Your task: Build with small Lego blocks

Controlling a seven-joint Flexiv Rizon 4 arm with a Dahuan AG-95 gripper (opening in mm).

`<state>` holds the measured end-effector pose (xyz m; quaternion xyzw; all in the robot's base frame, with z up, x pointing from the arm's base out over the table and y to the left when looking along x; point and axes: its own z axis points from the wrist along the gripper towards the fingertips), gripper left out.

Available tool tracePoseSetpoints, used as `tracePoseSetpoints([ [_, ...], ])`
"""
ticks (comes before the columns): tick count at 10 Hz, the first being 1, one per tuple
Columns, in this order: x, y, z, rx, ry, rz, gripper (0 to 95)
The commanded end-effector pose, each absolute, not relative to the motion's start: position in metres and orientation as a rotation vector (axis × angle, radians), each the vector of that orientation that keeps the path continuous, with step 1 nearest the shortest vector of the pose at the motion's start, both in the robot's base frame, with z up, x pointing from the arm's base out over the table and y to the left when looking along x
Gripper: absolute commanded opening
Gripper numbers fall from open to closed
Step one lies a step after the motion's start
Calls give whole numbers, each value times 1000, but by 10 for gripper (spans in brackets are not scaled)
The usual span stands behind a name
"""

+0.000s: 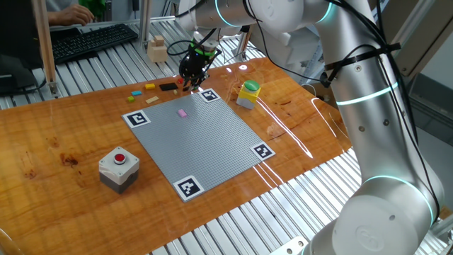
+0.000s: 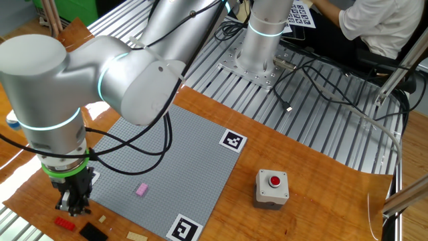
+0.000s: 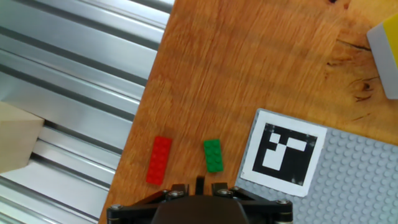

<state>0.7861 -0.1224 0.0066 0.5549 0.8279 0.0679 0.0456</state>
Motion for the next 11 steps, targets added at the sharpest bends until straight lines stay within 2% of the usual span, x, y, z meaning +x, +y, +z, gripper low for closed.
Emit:
tracePoseSetpoints([
  [1,785,-122,8,1679,2539,206,0],
  [7,786,-122,10,1646,2556,201,0],
  [11,774,-111,24,1390,2693,198,0],
])
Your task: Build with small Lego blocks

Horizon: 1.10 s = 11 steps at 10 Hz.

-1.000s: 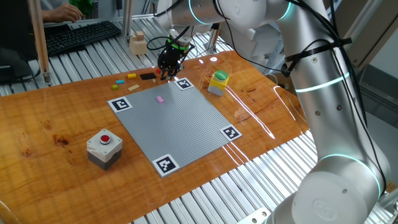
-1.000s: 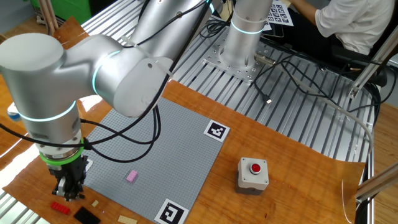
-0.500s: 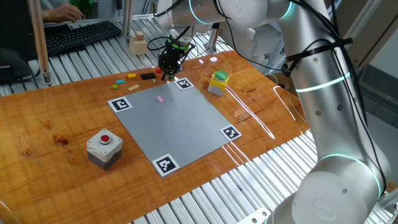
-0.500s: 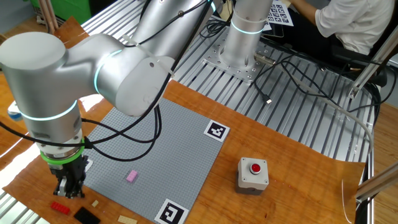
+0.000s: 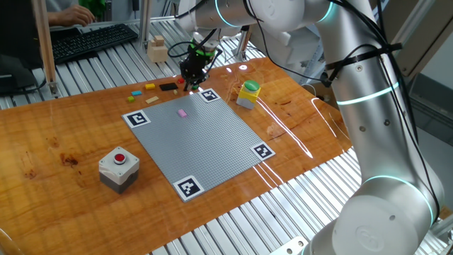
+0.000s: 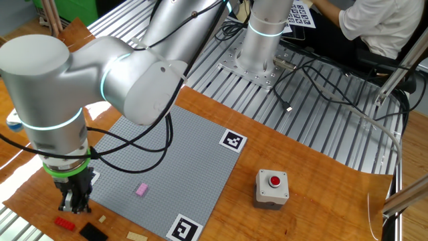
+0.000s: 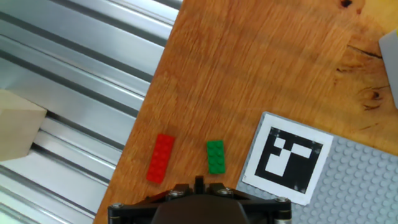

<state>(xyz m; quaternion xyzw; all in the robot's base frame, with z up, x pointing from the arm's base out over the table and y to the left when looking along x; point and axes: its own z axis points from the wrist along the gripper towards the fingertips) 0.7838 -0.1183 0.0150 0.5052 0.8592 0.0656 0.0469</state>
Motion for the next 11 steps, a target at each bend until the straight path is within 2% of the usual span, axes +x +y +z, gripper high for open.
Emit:
tracePoseSetpoints([
  [1,767,-104,31,1299,2737,205,0],
  [7,711,-45,52,706,2937,213,0],
  [11,691,-27,49,304,3061,203,0],
])
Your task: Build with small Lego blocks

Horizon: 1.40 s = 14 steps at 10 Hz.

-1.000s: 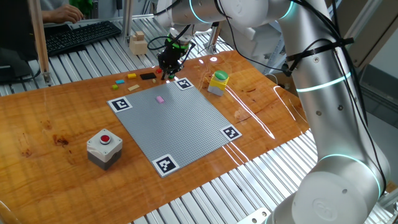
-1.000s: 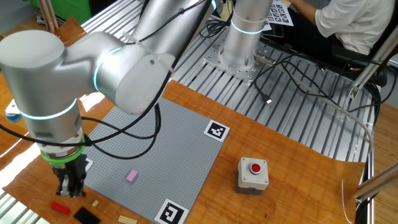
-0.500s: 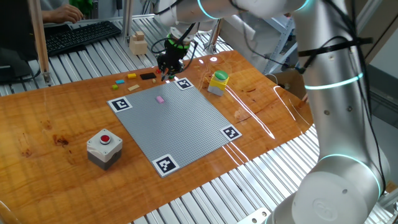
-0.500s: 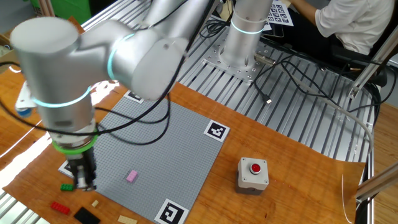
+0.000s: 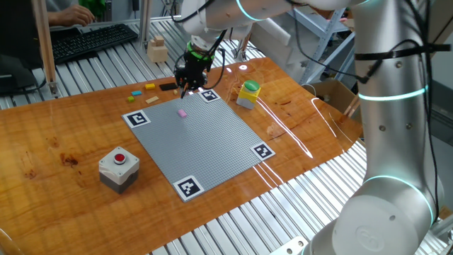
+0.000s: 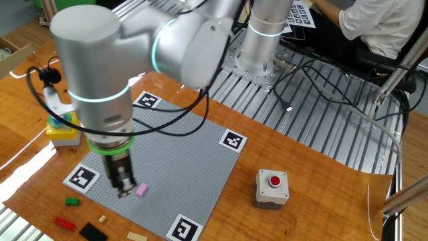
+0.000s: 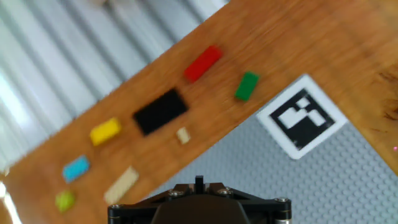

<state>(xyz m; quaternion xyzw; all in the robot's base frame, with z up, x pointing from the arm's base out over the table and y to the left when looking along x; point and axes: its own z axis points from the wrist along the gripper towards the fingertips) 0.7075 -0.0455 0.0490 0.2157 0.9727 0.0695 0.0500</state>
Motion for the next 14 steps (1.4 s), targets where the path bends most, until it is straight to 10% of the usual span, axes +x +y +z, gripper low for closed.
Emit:
tracePoseSetpoints([
  [1,689,-25,48,194,3071,192,0],
  [14,670,-47,37,-195,3072,97,0],
])
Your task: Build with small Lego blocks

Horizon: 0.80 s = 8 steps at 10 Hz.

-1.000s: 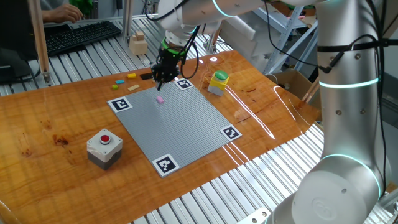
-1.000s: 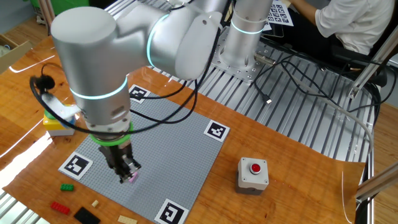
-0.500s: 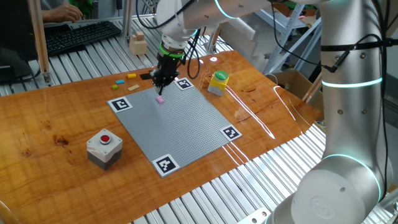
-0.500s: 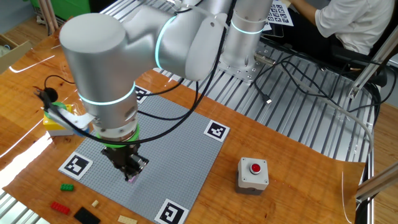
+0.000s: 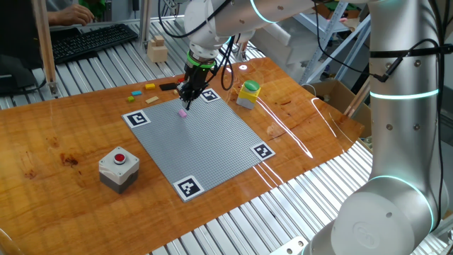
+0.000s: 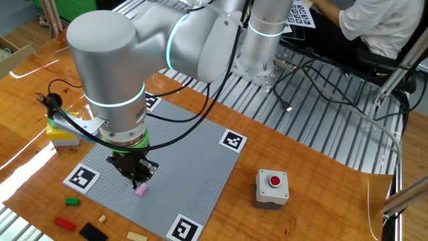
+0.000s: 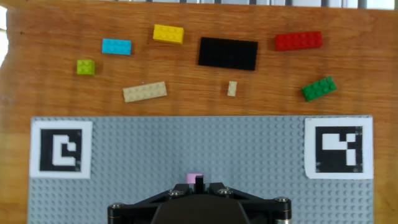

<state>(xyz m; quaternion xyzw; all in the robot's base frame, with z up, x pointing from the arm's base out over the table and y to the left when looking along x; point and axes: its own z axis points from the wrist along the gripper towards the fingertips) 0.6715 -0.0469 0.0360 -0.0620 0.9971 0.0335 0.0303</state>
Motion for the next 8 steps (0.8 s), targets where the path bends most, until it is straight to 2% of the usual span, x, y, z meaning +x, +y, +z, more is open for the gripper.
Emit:
tracePoseSetpoints([
  [1,670,-48,36,-200,3069,91,0],
  [8,670,-53,34,-211,3059,92,0],
])
